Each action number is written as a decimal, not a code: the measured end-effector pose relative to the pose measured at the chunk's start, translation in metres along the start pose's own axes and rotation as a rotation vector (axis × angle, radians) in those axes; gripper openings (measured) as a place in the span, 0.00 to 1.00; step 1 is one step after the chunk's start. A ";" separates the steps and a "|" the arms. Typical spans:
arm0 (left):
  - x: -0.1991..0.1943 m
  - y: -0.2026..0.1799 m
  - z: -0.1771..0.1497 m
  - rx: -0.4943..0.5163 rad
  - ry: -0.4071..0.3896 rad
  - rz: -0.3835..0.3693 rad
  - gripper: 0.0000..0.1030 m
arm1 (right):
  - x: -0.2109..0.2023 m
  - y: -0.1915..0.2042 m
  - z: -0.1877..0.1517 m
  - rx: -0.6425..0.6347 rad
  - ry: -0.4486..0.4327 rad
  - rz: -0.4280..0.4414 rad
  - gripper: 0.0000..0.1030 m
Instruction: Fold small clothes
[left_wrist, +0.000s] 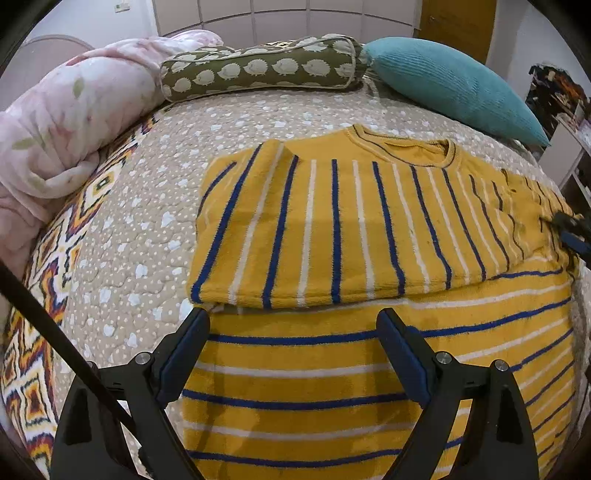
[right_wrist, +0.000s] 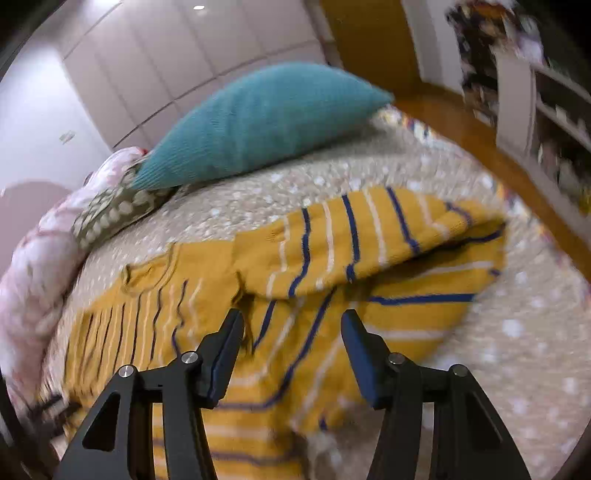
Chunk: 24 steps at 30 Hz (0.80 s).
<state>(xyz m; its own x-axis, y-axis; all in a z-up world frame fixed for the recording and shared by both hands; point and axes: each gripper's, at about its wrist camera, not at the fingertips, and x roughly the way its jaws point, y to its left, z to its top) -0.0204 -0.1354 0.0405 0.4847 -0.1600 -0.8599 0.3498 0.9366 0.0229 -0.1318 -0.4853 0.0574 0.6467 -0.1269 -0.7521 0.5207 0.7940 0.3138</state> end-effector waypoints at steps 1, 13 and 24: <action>0.000 -0.001 0.000 0.000 0.000 0.000 0.88 | 0.011 -0.004 0.004 0.040 0.014 0.013 0.58; -0.024 0.028 -0.001 -0.011 -0.060 0.028 0.88 | -0.032 -0.009 0.029 -0.016 -0.051 0.170 0.04; -0.046 0.067 0.001 -0.111 -0.102 -0.001 0.88 | -0.128 0.119 0.009 -0.508 0.155 0.518 0.05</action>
<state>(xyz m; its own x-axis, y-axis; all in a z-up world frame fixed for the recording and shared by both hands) -0.0185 -0.0653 0.0817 0.5655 -0.1867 -0.8033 0.2620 0.9643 -0.0397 -0.1480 -0.3802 0.1965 0.6336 0.3940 -0.6658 -0.1760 0.9114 0.3719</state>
